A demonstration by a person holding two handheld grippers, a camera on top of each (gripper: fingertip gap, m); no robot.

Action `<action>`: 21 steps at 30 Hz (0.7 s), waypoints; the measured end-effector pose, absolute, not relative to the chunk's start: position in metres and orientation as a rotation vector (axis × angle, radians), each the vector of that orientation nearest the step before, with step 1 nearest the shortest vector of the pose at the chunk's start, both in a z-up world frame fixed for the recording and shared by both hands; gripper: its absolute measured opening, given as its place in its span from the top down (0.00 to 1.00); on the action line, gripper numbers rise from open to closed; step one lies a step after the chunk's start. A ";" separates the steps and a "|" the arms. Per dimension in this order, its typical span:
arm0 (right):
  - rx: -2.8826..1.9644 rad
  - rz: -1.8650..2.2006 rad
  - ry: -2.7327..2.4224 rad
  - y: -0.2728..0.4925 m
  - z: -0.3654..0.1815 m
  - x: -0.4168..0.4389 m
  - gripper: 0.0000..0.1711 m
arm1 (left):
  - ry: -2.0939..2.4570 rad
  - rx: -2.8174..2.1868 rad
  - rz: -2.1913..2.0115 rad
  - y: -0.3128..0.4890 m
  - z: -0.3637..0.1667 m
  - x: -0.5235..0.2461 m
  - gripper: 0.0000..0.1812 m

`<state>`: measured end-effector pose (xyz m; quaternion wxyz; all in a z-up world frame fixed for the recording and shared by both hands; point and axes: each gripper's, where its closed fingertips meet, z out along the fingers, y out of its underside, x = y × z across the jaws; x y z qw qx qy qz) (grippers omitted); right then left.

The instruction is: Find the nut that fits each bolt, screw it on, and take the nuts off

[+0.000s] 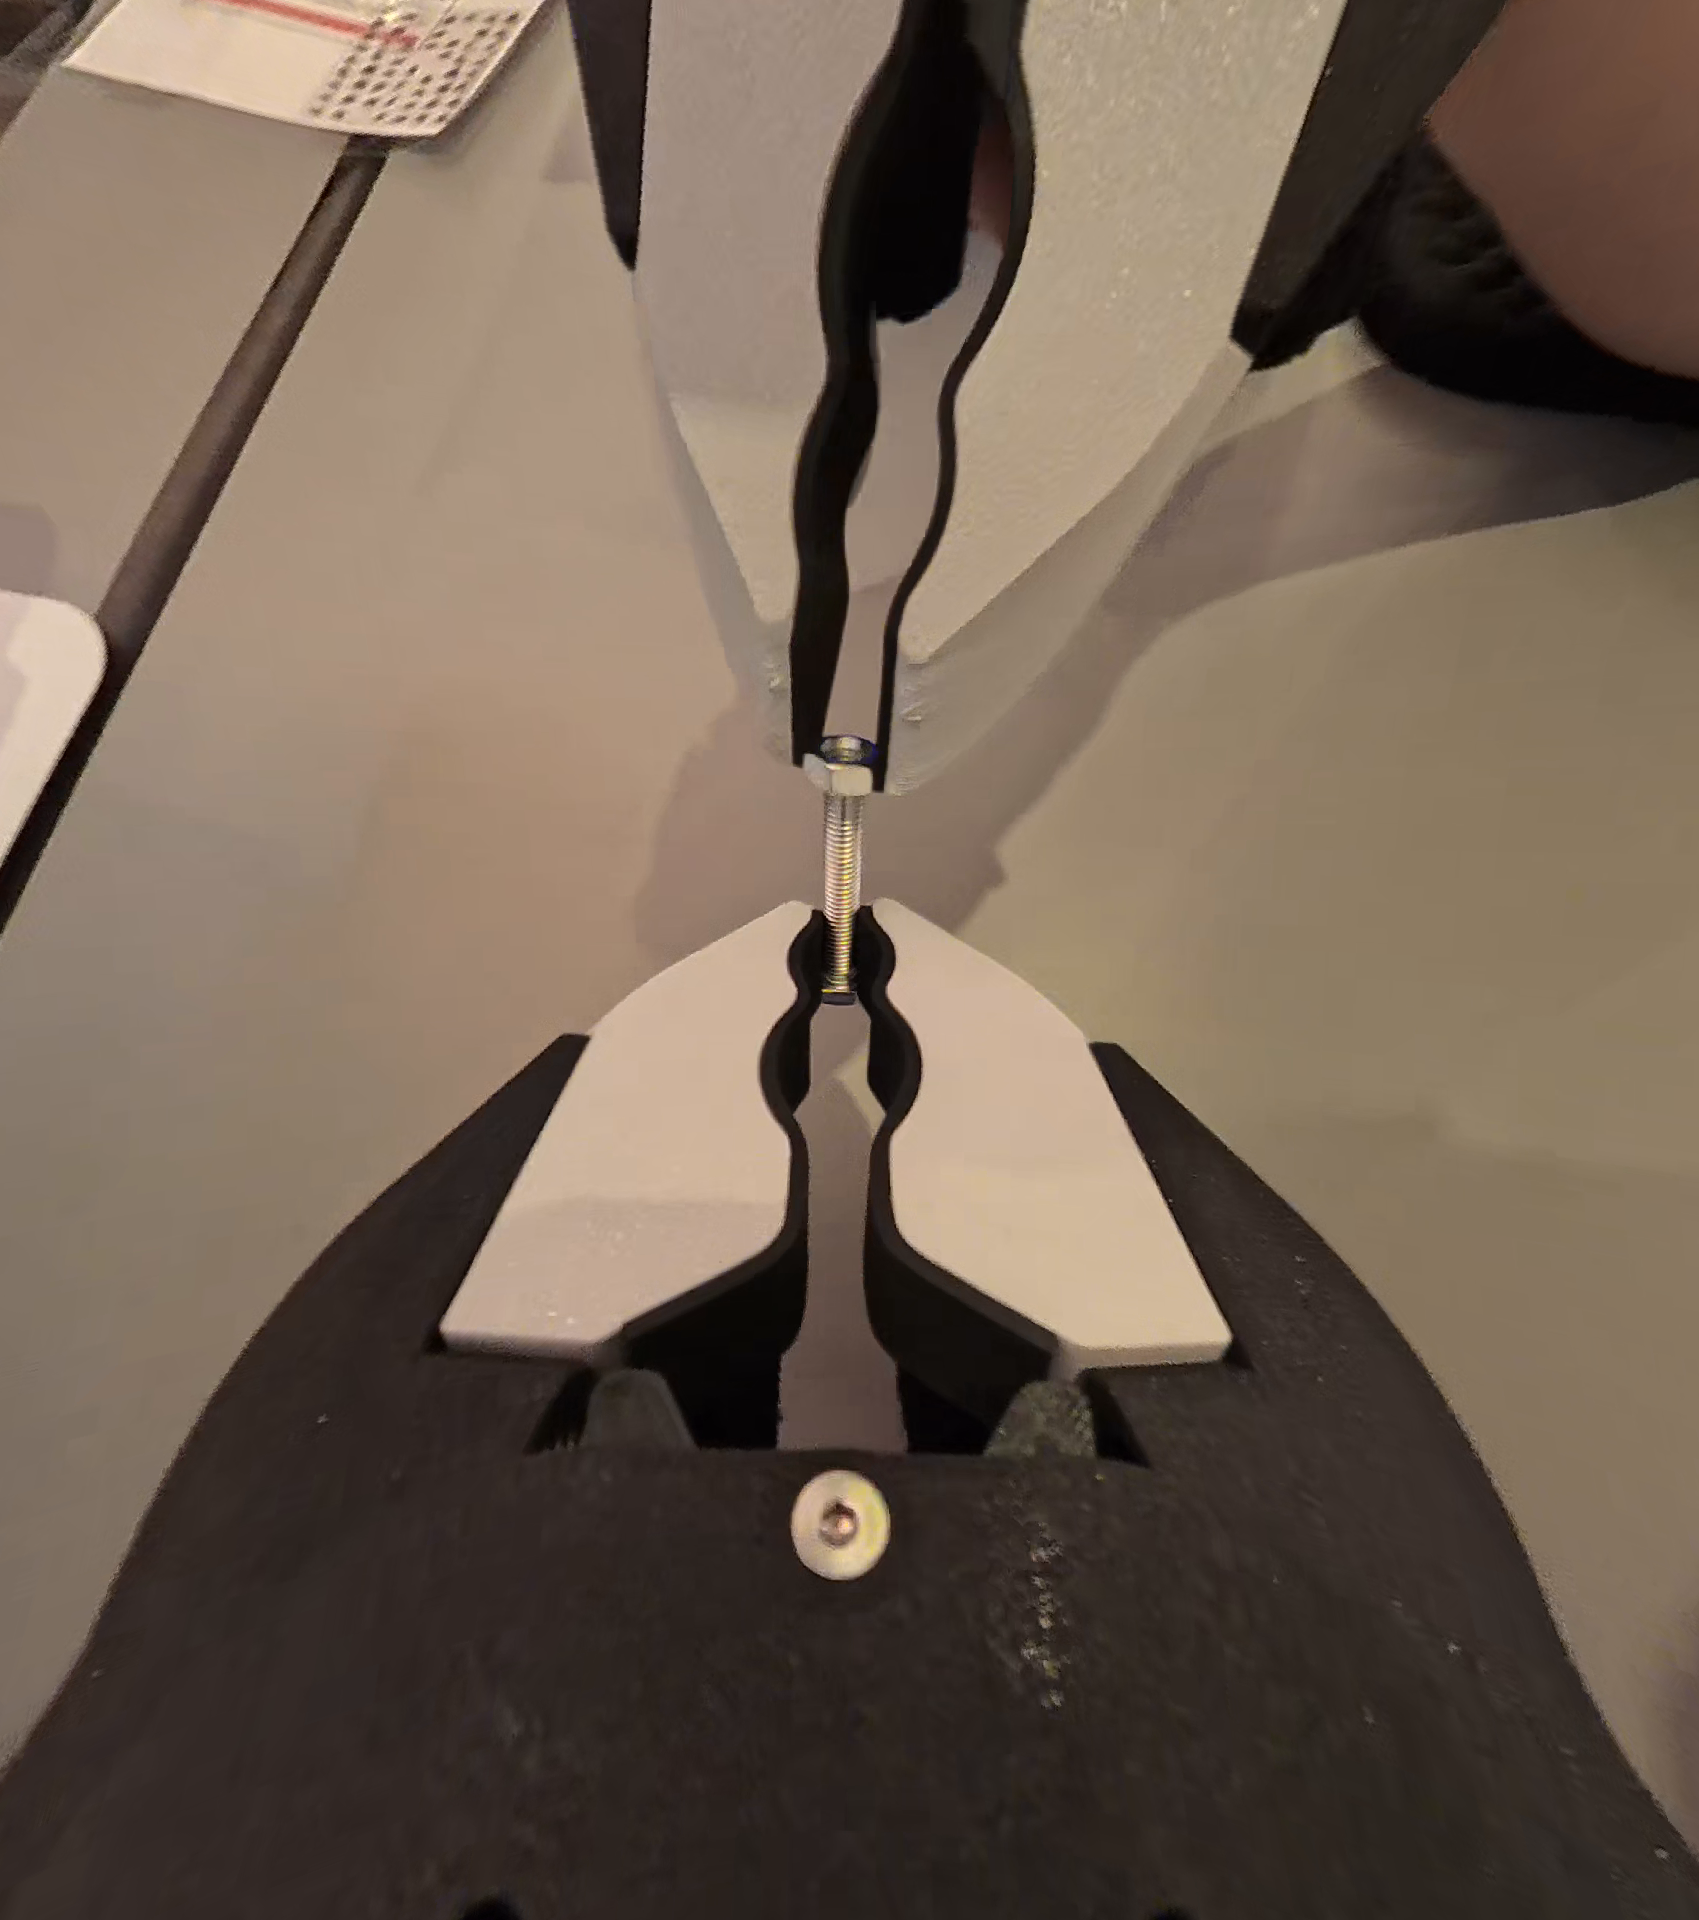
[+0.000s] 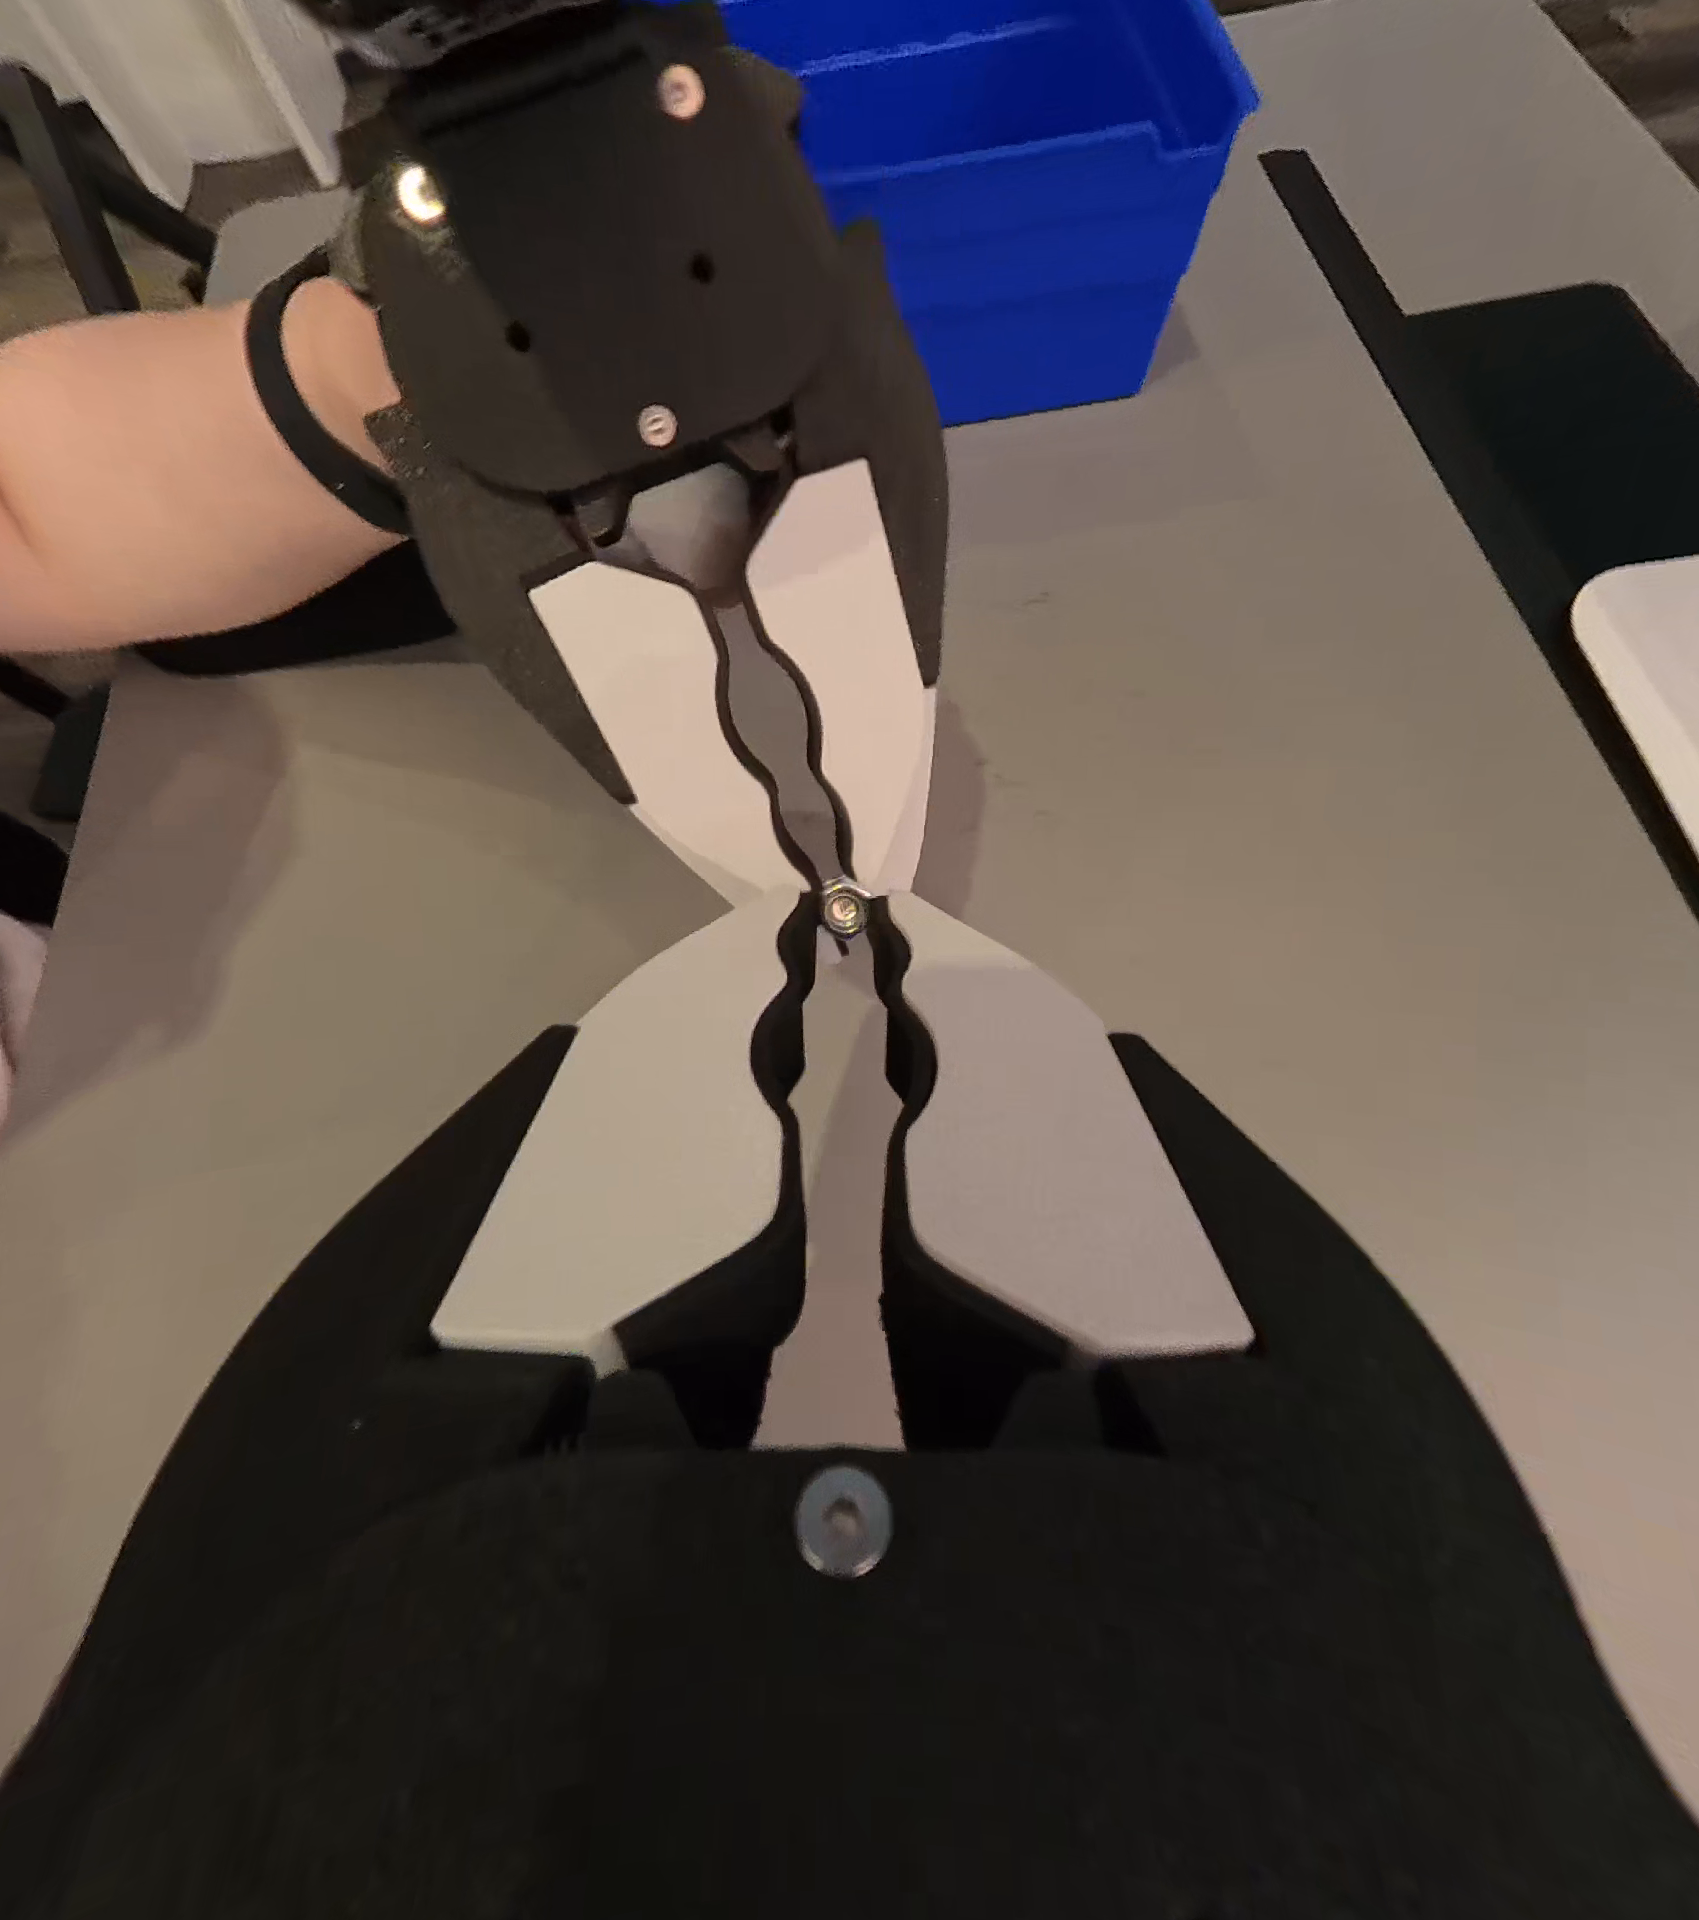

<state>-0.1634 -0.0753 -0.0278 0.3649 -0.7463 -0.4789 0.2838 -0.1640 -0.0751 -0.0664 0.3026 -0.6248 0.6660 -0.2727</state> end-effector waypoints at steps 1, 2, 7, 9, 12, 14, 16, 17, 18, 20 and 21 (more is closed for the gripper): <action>-1.930 0.743 -1.210 -0.073 -0.029 -0.164 0.94 | 1.760 -1.670 -0.695 -0.073 -0.068 -0.165 0.98; -1.940 0.748 -1.189 -0.071 -0.030 -0.164 0.94 | 1.752 -1.683 -0.664 -0.070 -0.069 -0.165 0.98; -2.008 0.796 -1.056 -0.062 -0.036 -0.164 0.94 | 1.706 -1.739 -0.533 -0.059 -0.074 -0.167 0.98; -2.034 0.819 -1.001 -0.058 -0.038 -0.164 0.94 | 1.694 -1.747 -0.465 -0.054 -0.076 -0.168 0.98; -2.070 0.882 -0.900 -0.054 -0.040 -0.164 0.94 | 1.671 -1.755 -0.377 -0.048 -0.077 -0.169 0.98; -2.088 0.933 -0.824 -0.051 -0.040 -0.164 0.94 | 1.651 -1.766 -0.340 -0.045 -0.078 -0.170 0.98; -2.097 0.969 -0.775 -0.049 -0.041 -0.165 0.94 | 1.643 -1.774 -0.302 -0.042 -0.079 -0.171 0.97; -2.100 0.975 -0.765 -0.049 -0.043 -0.165 0.94 | 1.642 -1.779 -0.285 -0.041 -0.080 -0.172 0.97; -2.101 0.976 -0.754 -0.048 -0.044 -0.166 0.94 | 1.639 -1.781 -0.270 -0.040 -0.080 -0.172 0.97; -2.109 0.976 -0.736 -0.047 -0.045 -0.166 0.94 | 1.642 -1.782 -0.251 -0.039 -0.082 -0.173 0.97; -2.114 0.977 -0.730 -0.046 -0.046 -0.166 0.94 | 1.644 -1.783 -0.245 -0.038 -0.083 -0.173 0.97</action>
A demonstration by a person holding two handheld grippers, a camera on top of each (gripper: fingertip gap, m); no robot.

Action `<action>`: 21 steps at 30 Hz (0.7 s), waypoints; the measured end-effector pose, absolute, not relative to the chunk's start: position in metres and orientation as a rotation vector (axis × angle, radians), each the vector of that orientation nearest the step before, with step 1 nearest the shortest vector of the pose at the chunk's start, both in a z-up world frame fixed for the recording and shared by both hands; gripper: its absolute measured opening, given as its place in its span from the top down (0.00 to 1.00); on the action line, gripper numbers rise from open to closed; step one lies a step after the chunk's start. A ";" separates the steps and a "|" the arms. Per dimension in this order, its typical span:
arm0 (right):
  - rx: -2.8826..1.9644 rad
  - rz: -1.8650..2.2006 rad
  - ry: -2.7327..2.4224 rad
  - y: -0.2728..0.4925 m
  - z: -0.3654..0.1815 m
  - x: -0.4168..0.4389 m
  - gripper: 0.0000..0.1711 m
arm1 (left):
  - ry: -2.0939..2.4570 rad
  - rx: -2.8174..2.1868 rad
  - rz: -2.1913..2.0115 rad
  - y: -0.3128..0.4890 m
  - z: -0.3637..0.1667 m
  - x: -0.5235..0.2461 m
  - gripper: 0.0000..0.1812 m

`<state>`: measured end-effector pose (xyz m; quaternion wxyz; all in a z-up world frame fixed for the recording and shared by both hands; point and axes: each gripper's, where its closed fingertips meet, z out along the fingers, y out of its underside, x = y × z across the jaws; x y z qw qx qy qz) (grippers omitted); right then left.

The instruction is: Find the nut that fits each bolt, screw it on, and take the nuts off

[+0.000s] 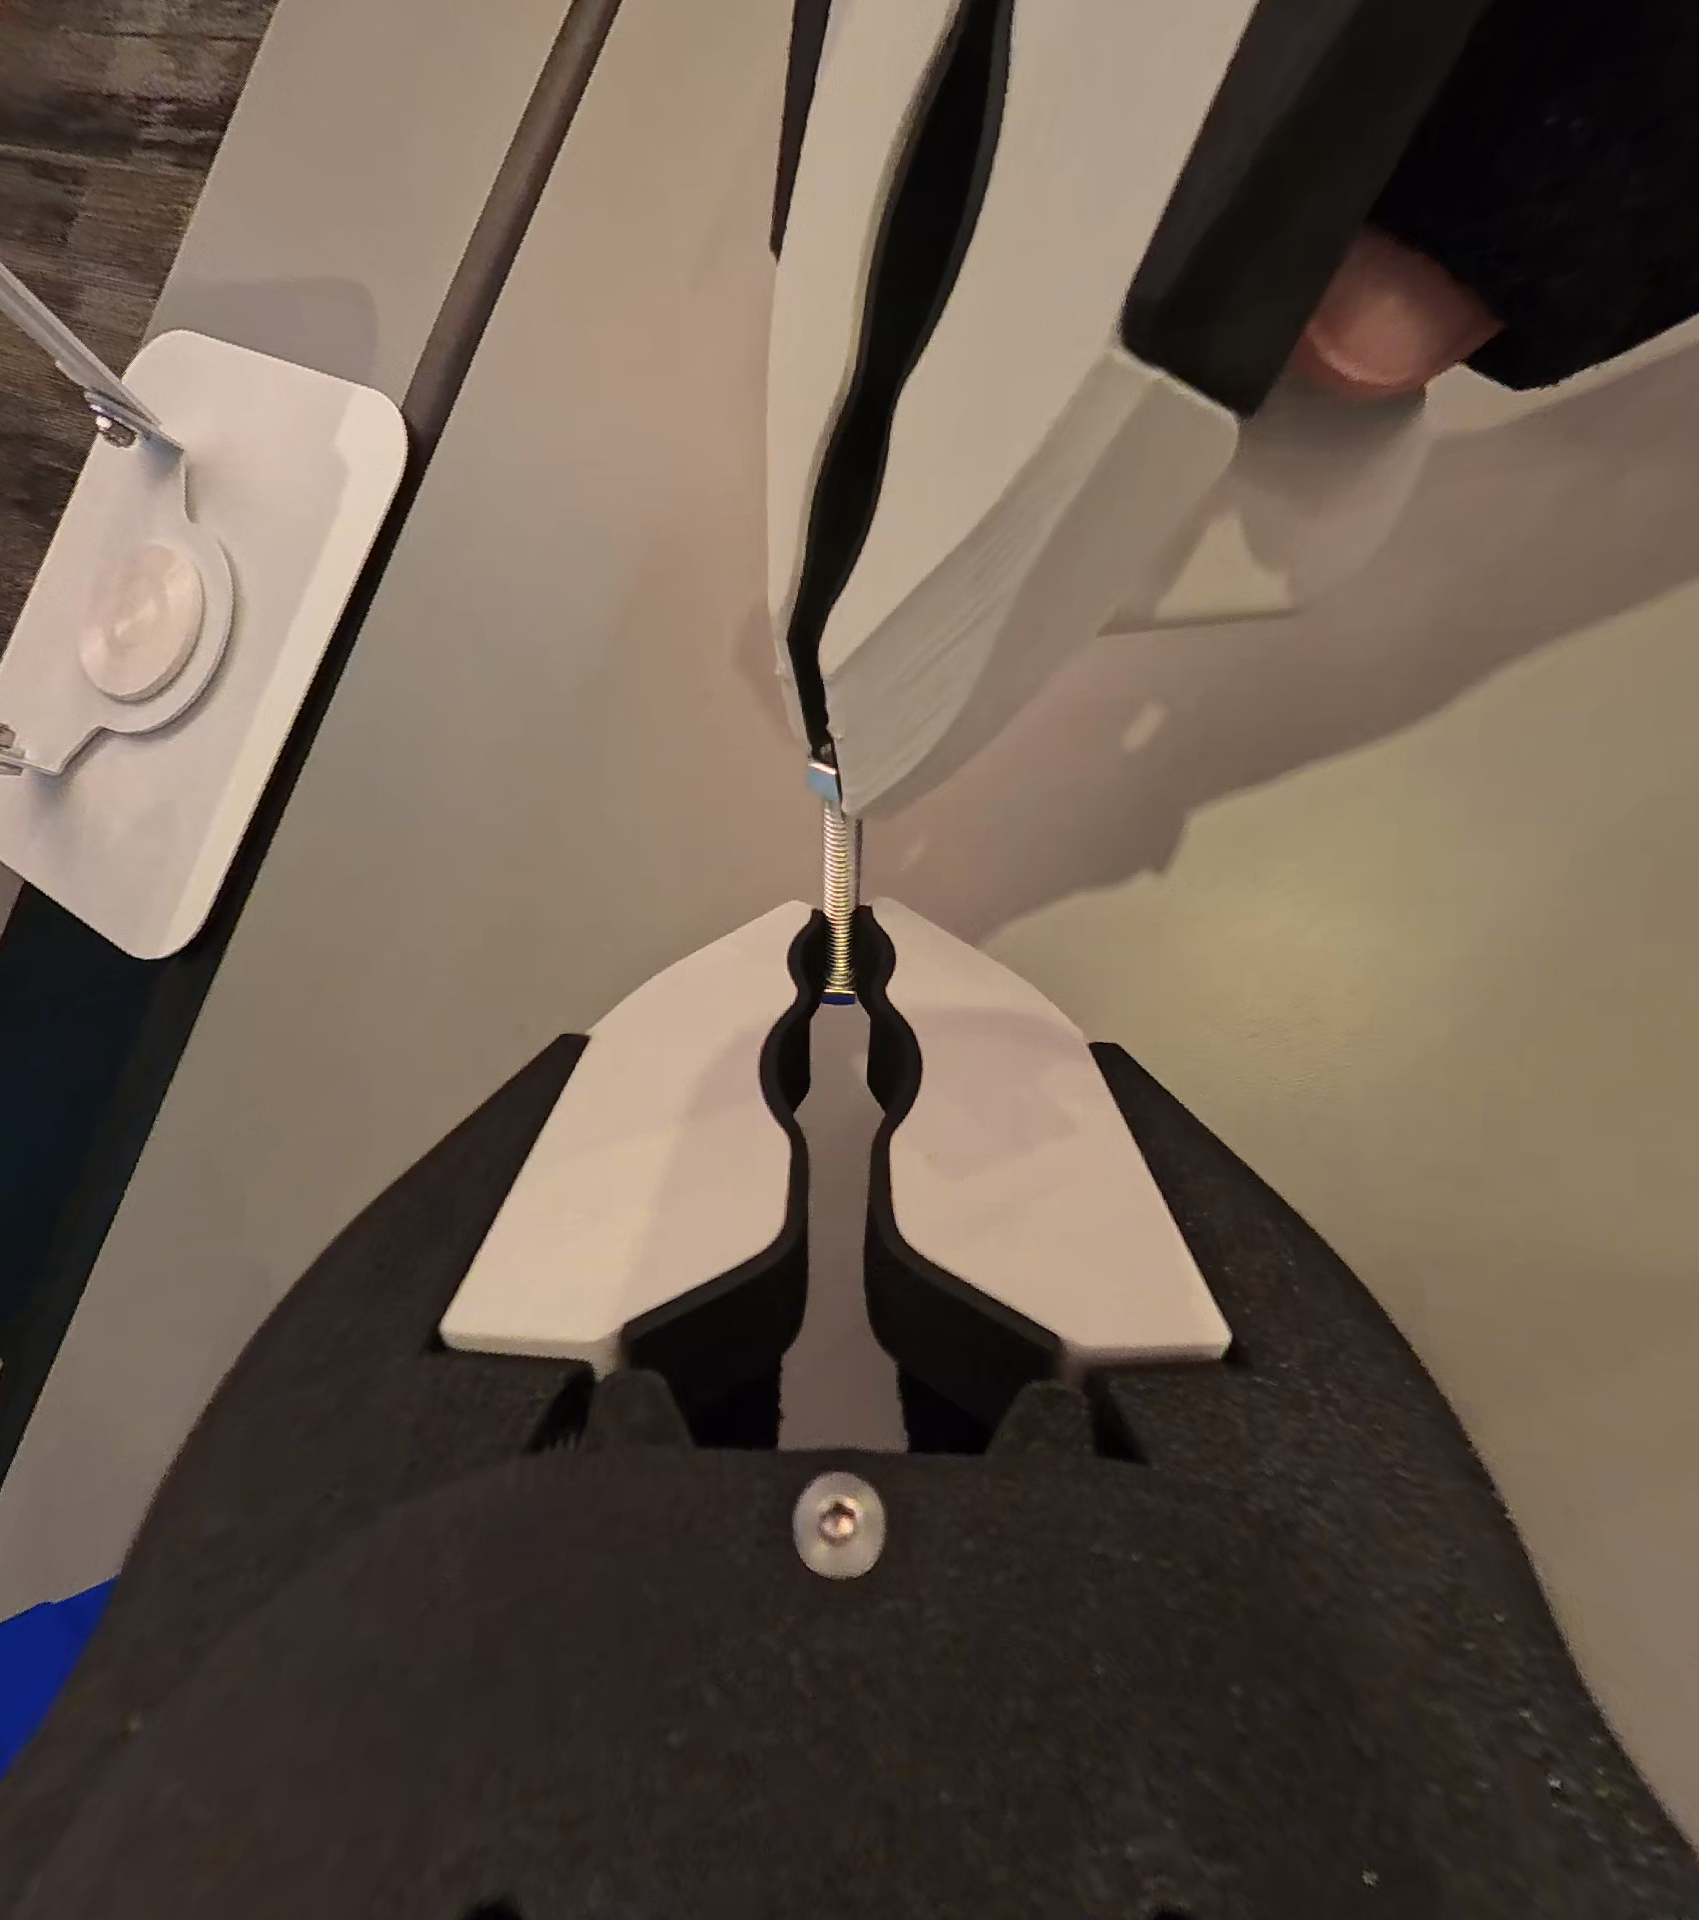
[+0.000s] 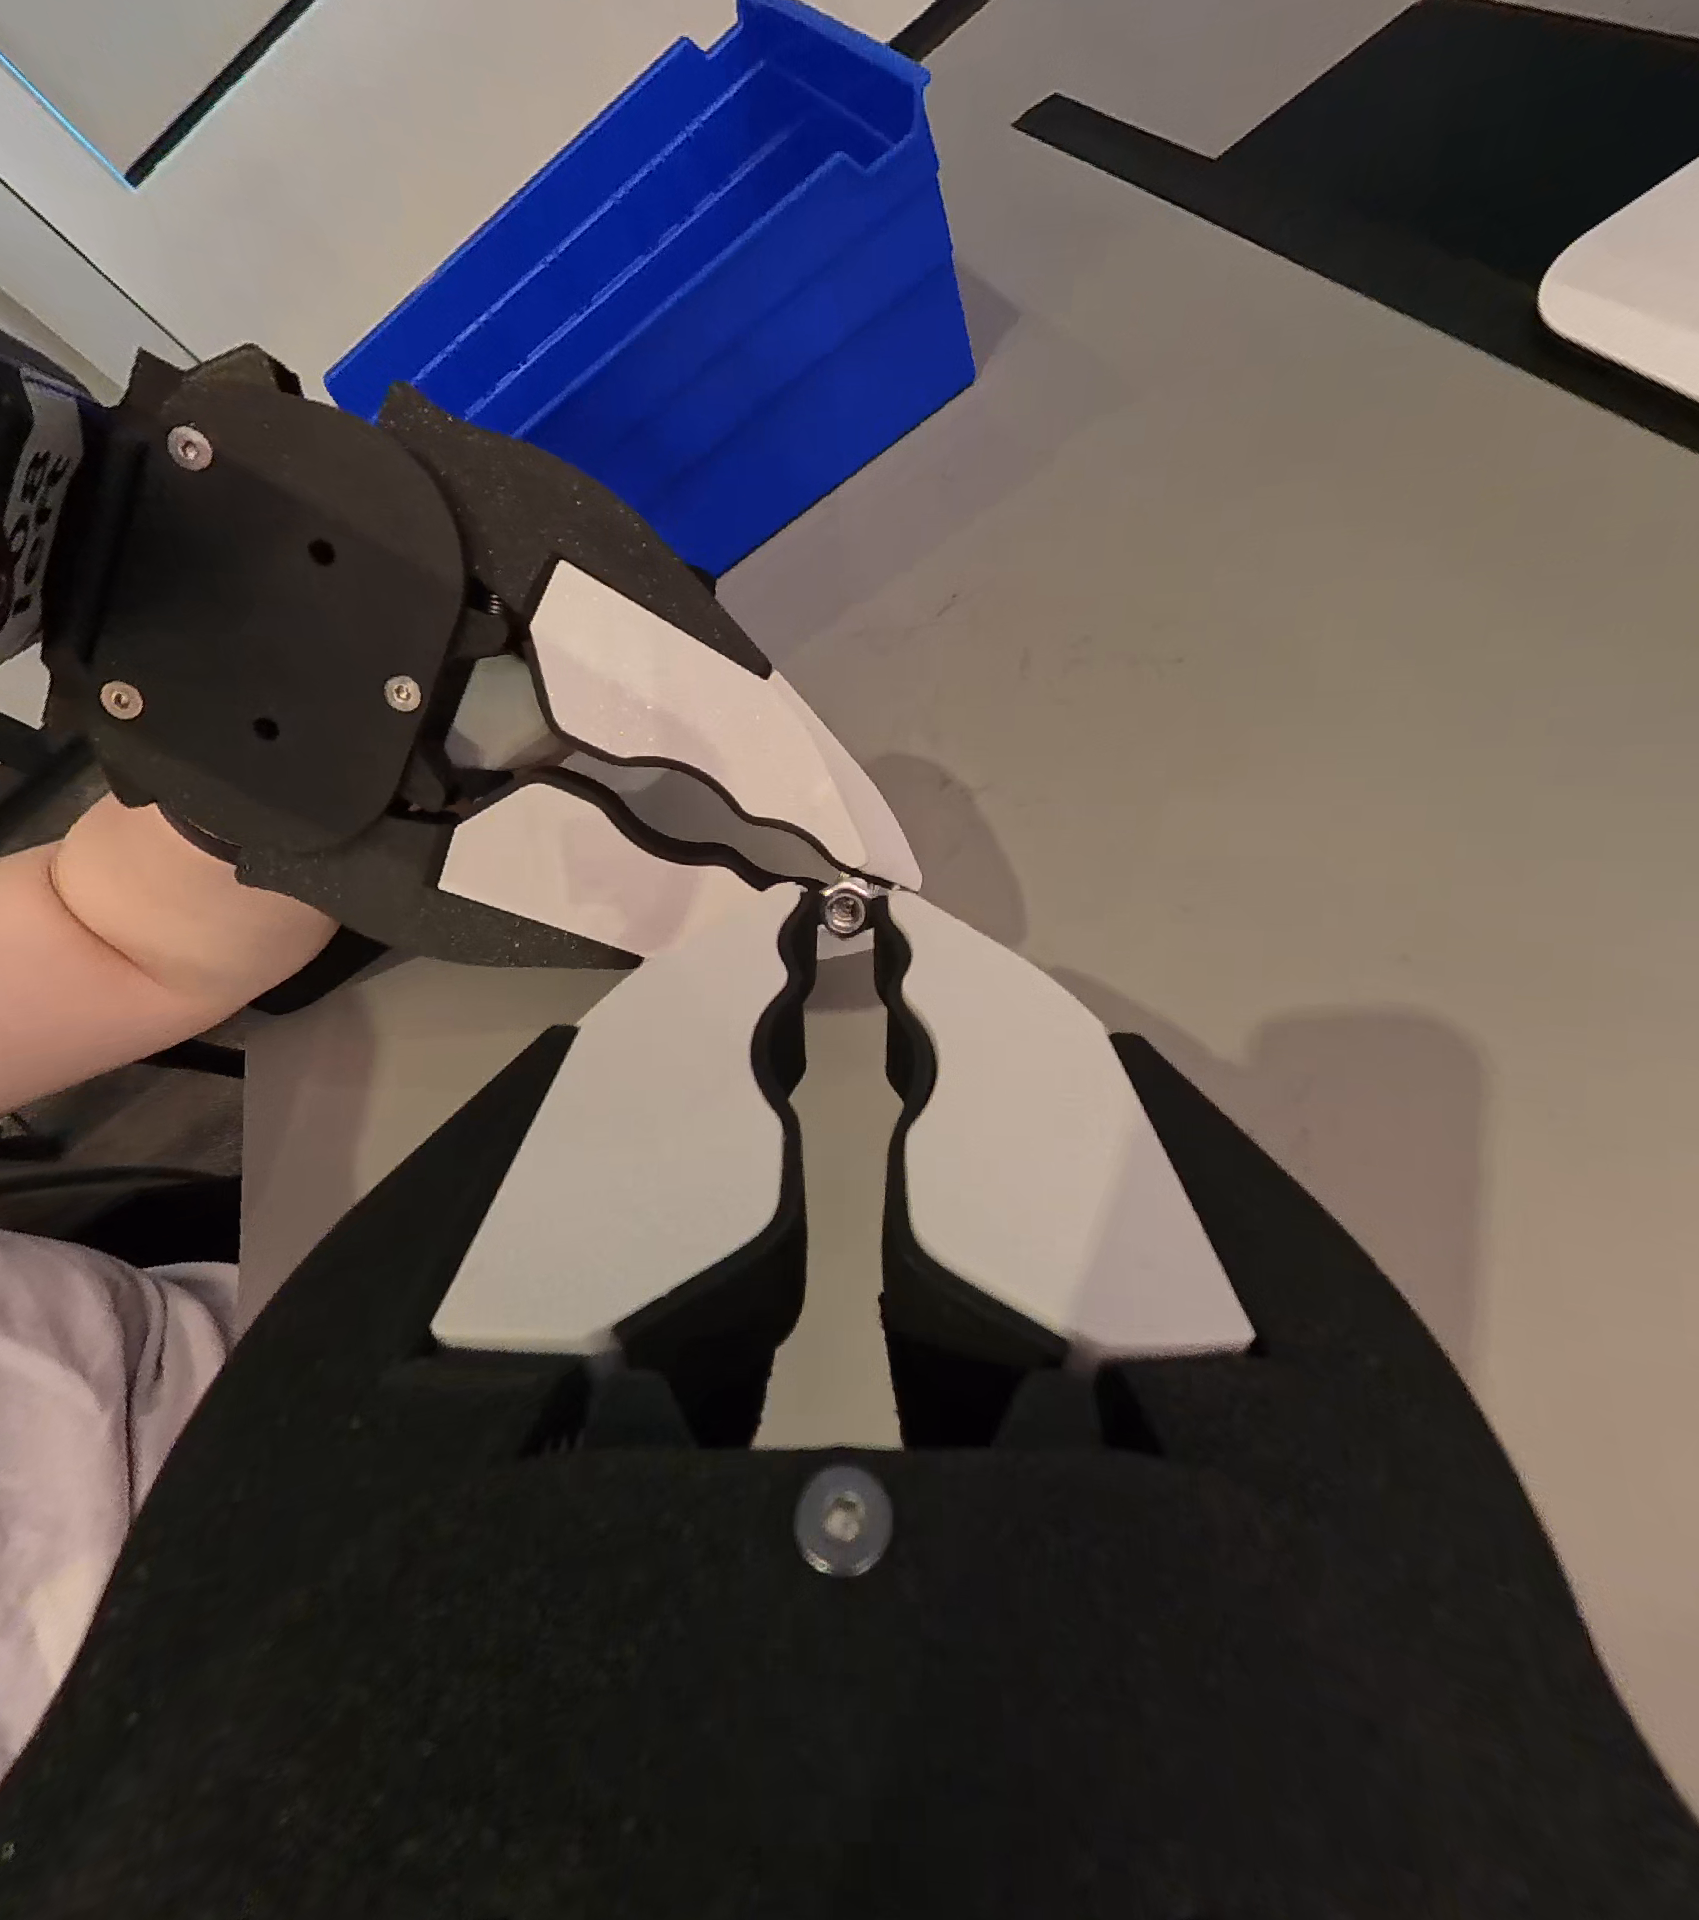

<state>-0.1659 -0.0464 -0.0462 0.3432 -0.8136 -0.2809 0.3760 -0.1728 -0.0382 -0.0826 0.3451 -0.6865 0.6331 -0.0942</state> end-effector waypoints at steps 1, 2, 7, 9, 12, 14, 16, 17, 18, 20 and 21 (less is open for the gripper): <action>-2.119 0.979 -0.725 -0.046 -0.047 -0.166 0.94 | 1.645 -1.782 -0.239 -0.038 -0.083 -0.173 0.97; -2.124 0.982 -0.720 -0.046 -0.047 -0.166 0.94 | 1.647 -1.779 -0.229 -0.038 -0.083 -0.173 0.97; -2.139 1.008 -0.694 -0.047 -0.047 -0.165 0.94 | 1.646 -1.757 -0.167 -0.036 -0.082 -0.172 0.97; -2.140 1.001 -0.691 -0.047 -0.047 -0.164 0.94 | 1.637 -1.762 -0.193 -0.037 -0.082 -0.171 0.97; -2.137 0.999 -0.684 -0.046 -0.046 -0.164 0.94 | 1.629 -1.768 -0.226 -0.037 -0.082 -0.170 0.98; -2.135 1.005 -0.680 -0.046 -0.045 -0.164 0.94 | 1.628 -1.763 -0.218 -0.037 -0.081 -0.170 0.98; -2.137 1.002 -0.687 -0.047 -0.045 -0.164 0.94 | 1.632 -1.761 -0.211 -0.037 -0.081 -0.170 0.97; -2.136 0.999 -0.690 -0.047 -0.046 -0.164 0.94 | 1.631 -1.761 -0.214 -0.037 -0.081 -0.170 0.97; -2.135 0.994 -0.693 -0.047 -0.045 -0.164 0.94 | 1.630 -1.762 -0.221 -0.037 -0.081 -0.170 0.97; -2.134 0.985 -0.702 -0.047 -0.045 -0.164 0.94 | 1.629 -1.766 -0.237 -0.038 -0.082 -0.169 0.97; -2.130 0.981 -0.706 -0.047 -0.045 -0.164 0.94 | 1.627 -1.767 -0.241 -0.038 -0.081 -0.169 0.97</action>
